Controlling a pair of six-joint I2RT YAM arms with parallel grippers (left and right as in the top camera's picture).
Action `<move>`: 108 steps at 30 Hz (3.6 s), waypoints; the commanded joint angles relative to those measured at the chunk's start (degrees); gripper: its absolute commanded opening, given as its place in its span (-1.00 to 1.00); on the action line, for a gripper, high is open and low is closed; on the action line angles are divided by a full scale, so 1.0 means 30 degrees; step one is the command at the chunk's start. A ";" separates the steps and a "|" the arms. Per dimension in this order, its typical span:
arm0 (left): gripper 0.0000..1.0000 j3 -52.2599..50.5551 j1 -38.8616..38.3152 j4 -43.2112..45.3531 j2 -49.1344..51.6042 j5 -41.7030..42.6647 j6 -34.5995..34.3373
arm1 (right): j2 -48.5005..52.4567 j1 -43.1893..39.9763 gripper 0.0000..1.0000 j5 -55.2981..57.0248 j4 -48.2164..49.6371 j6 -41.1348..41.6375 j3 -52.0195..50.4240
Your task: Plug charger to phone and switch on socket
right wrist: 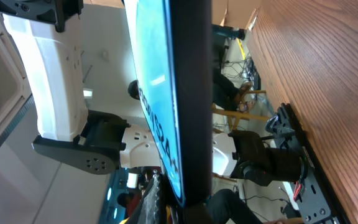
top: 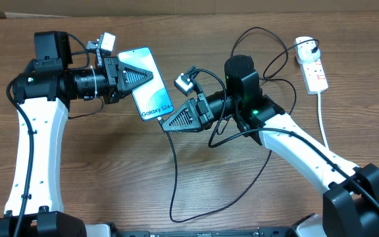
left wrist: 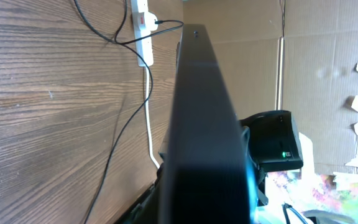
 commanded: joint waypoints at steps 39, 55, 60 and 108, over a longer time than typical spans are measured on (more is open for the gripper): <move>-0.92 0.0117 -0.0291 -0.0466 -0.0226 0.3177 -0.0619 | -0.0102 -0.0838 -0.93 0.2681 0.0262 0.0794 0.0364; -0.92 0.0117 -0.0291 -0.0466 -0.0226 0.3162 -0.0619 | -0.0102 -0.0925 -0.93 0.3687 0.0270 0.1224 0.0364; -0.92 0.0117 -0.0291 -0.0415 -0.0226 0.3147 -0.0619 | -0.0102 -0.0656 -0.92 0.3971 0.0262 0.1508 0.0364; -0.92 0.0117 0.0583 -0.0182 -0.0226 0.1690 -0.0568 | -0.0102 0.0342 -0.93 0.6404 0.0255 0.3220 0.0364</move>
